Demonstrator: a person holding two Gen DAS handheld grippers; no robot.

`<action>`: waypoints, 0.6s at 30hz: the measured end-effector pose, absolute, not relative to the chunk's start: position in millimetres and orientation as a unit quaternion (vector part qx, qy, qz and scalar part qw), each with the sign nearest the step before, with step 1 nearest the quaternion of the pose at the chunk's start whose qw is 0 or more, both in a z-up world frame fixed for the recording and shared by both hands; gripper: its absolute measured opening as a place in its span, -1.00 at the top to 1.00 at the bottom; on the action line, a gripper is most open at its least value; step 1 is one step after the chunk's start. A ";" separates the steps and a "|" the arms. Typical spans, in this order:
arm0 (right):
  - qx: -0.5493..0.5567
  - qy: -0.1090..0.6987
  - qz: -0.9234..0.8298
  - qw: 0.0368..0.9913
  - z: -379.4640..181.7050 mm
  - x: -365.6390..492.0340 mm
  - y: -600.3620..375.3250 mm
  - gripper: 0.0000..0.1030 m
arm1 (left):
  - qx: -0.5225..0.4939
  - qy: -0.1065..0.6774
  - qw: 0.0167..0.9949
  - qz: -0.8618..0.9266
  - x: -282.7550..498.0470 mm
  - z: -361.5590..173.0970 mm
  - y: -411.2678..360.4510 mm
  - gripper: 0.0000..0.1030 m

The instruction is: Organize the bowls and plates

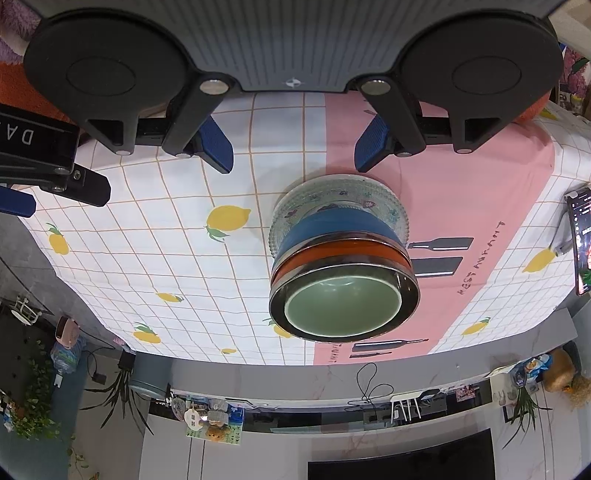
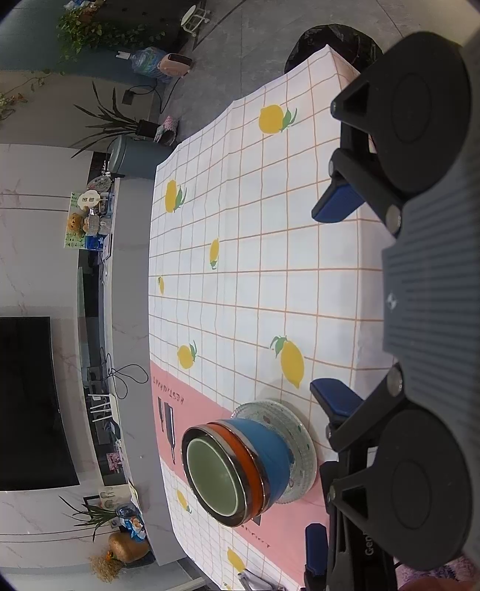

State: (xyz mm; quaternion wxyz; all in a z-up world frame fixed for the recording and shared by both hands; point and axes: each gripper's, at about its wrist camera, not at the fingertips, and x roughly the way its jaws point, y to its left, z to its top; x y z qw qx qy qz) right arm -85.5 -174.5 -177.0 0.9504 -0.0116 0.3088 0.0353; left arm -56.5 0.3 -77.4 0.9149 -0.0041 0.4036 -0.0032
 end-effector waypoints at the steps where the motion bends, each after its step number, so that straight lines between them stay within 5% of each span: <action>1: -0.012 0.308 0.035 0.951 -177.2 -85.8 -174.3 -0.74 | -0.004 0.404 0.915 -0.004 -56.3 -77.6 0.2 -0.71; 18: -0.020 0.306 0.037 0.951 -177.7 -89.2 -173.5 -0.74 | -0.005 0.405 0.914 -0.005 -56.6 -81.0 -0.3 -0.71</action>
